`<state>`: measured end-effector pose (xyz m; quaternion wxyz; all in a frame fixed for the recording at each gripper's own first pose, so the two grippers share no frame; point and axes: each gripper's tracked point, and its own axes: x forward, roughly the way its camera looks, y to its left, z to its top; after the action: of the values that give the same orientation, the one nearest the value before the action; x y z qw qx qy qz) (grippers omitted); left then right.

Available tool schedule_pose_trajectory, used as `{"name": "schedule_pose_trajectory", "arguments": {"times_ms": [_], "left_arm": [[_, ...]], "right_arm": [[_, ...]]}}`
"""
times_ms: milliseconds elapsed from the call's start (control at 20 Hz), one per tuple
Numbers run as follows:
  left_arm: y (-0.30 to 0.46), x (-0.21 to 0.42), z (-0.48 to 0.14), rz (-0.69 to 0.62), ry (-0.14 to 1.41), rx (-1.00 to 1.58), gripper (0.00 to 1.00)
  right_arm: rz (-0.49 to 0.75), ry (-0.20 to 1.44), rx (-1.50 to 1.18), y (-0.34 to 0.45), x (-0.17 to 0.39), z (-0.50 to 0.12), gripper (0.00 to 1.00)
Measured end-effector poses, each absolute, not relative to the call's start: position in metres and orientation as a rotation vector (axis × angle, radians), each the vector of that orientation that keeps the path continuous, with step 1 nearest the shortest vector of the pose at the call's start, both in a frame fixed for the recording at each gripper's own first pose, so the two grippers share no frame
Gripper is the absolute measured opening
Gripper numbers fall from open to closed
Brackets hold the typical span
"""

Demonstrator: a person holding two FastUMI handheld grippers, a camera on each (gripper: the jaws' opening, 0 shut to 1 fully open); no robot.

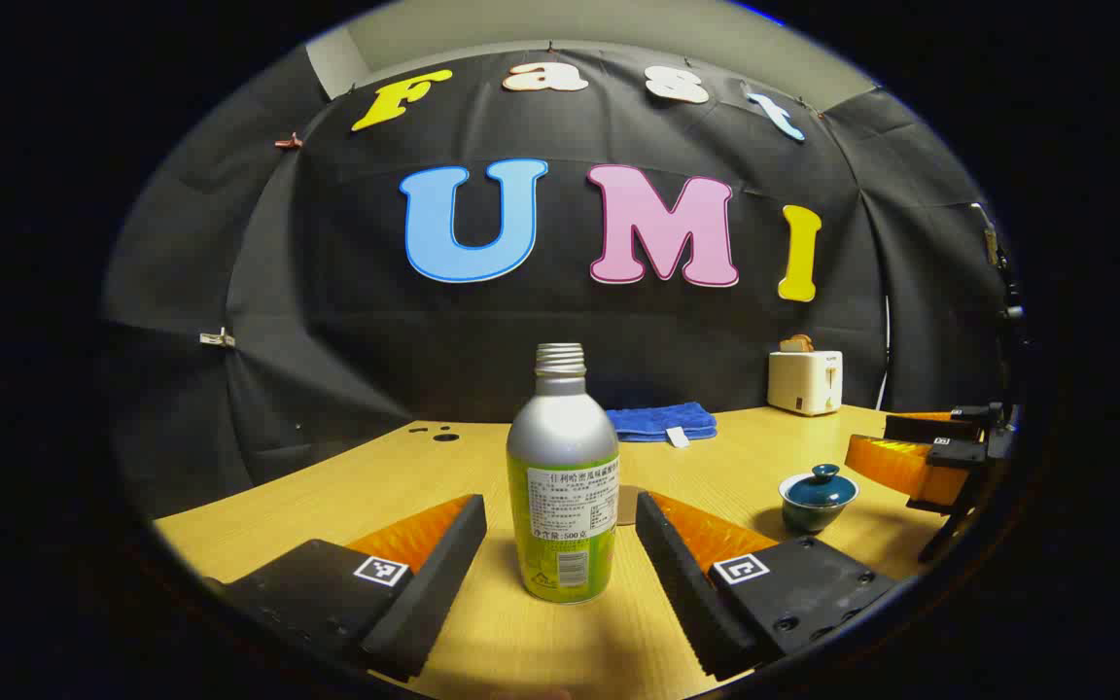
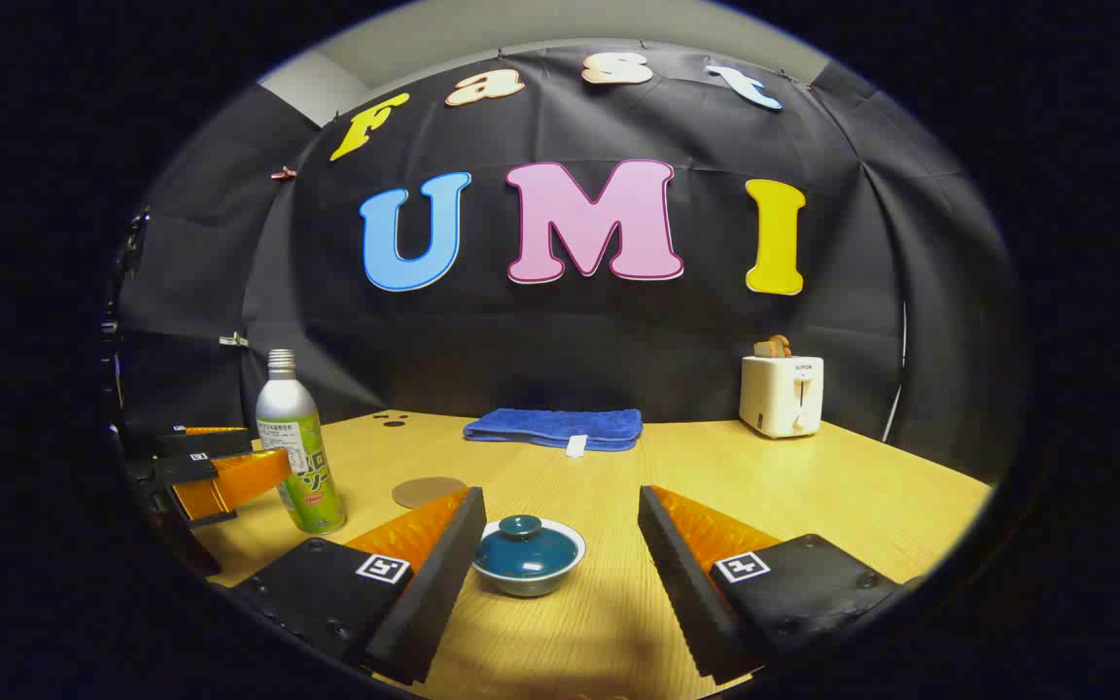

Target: Open the teacup lid with one hand, grasp the water bottle and pour water into the teacup with the other hand; after pouring, place the water bottle on the coaster and then close the teacup lid.

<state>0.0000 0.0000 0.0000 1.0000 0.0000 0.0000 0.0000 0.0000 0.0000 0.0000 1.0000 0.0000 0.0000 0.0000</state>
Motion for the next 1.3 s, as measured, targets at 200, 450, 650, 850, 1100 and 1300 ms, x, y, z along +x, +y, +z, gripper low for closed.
{"name": "schedule_pose_trajectory", "arguments": {"times_ms": [200,450,650,850,1100,1300], "left_arm": [[0.004,0.003,0.000,0.012,0.000,-0.007,0.98],[0.002,0.003,0.001,-0.003,-0.002,-0.007,0.98],[0.002,0.003,0.001,-0.005,-0.002,-0.007,0.98],[0.001,0.003,0.001,-0.005,-0.001,-0.006,0.98],[0.002,0.003,0.001,-0.005,-0.001,-0.006,0.98],[0.001,0.003,0.001,-0.005,-0.001,-0.006,0.98]], "right_arm": [[0.002,0.002,-0.001,0.001,0.002,-0.001,0.98],[0.003,0.001,-0.001,0.001,0.003,-0.002,0.98],[0.018,0.004,-0.002,0.005,0.005,-0.002,0.98],[0.044,0.007,-0.001,0.009,0.007,-0.003,0.98],[0.082,0.090,-0.060,0.014,0.022,-0.016,0.98],[0.060,0.116,-0.116,0.013,0.038,-0.021,0.98]]}}
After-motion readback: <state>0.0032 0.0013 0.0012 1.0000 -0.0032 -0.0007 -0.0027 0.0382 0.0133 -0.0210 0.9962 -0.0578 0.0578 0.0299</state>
